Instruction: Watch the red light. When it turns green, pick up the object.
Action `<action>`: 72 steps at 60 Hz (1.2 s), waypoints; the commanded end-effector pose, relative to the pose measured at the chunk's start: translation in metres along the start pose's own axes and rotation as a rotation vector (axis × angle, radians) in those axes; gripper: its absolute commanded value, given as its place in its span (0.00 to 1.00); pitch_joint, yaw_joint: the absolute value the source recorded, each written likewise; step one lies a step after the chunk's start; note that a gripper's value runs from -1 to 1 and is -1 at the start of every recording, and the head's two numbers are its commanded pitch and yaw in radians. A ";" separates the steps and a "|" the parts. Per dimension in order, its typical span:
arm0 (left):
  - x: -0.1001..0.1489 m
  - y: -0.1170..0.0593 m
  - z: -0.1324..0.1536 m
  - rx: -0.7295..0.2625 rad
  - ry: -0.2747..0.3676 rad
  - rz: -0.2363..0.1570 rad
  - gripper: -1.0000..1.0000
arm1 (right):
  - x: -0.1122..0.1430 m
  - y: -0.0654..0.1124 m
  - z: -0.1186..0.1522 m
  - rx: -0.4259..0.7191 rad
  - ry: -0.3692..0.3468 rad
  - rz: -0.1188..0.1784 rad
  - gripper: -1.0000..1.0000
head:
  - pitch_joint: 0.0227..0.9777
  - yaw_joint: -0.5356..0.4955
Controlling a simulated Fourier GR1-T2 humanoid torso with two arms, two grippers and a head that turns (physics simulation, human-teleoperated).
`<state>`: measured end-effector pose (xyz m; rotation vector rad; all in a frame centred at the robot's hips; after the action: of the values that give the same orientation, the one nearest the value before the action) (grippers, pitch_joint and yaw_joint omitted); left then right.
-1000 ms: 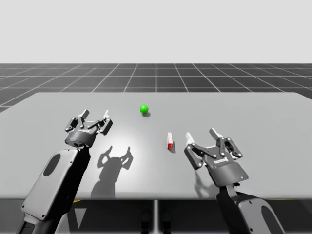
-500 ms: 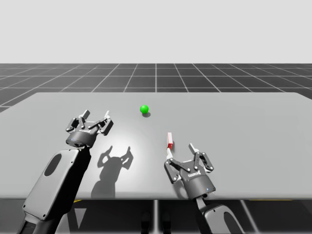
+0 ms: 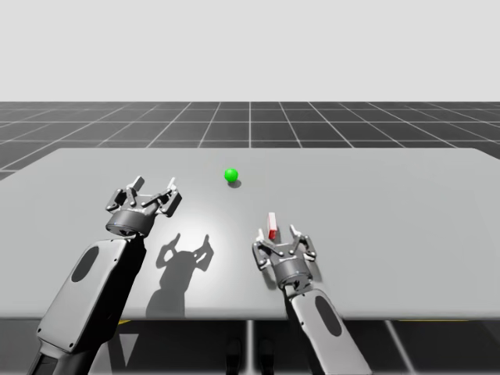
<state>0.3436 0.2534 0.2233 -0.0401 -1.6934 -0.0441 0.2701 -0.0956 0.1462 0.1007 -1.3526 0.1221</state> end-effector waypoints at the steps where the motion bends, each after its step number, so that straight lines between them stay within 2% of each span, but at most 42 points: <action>1: 0.000 0.000 0.000 0.000 0.001 -0.001 0.00 | -0.005 0.003 -0.019 -0.033 0.032 0.028 0.00 | 0.81 0.41; 3: 0.000 0.000 0.000 0.001 0.001 0.000 0.00 | -0.006 0.004 -0.022 -0.040 0.040 0.045 0.00 | 0.81 0.41; 6: 0.000 0.000 0.000 0.001 0.001 0.000 0.00 | -0.007 0.004 -0.023 -0.041 0.047 0.049 0.00 | 0.81 0.41; 8: 0.000 0.000 0.000 0.001 0.001 0.000 0.00 | -0.008 0.004 -0.025 -0.029 0.061 0.068 0.00 | 0.81 0.41; 9: 0.000 0.000 0.000 0.001 0.001 0.000 0.00 | -0.009 0.003 -0.025 -0.022 0.070 0.062 0.00 | 0.81 0.41; 10: 0.000 0.000 0.000 0.001 0.001 0.000 0.00 | -0.009 0.003 -0.024 -0.027 0.065 0.062 0.11 | 0.81 0.41; 11: 0.000 0.000 0.000 0.001 0.001 0.000 0.00 | -0.012 0.003 -0.024 -0.035 0.054 0.072 0.49 | 0.81 0.41; 12: 0.000 0.000 0.000 0.001 0.001 0.000 0.00 | -0.012 0.003 -0.025 -0.031 0.057 0.080 0.96 | 0.81 0.41; 13: 0.000 0.000 0.000 0.001 0.001 0.000 0.00 | -0.012 0.002 -0.025 -0.032 0.063 0.077 1.00 | 0.81 0.41; 16: 0.000 0.000 0.000 0.001 0.001 0.000 0.00 | -0.013 0.002 -0.024 -0.037 0.072 0.063 1.00 | 0.81 0.41; 29: 0.000 0.000 0.000 0.001 0.001 0.000 0.00 | -0.015 0.000 -0.025 -0.055 0.068 0.075 1.00 | 0.78 0.41; 54: -0.001 0.000 -0.001 0.000 0.003 -0.005 0.00 | -0.016 -0.004 -0.024 -0.068 0.060 0.072 1.00 | 0.46 0.40; 66: -0.001 0.000 -0.001 0.000 0.003 -0.005 0.00 | -0.014 -0.005 -0.024 -0.066 0.052 0.071 1.00 | 0.41 0.40; 72: -0.001 0.000 -0.001 0.000 0.003 -0.005 0.00 | -0.004 -0.007 -0.021 -0.064 0.022 0.067 1.00 | 0.40 0.40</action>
<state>0.3450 0.2527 0.2223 -0.0369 -1.6906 -0.0478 0.2894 -0.0887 0.1357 0.0469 -1.3300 0.1929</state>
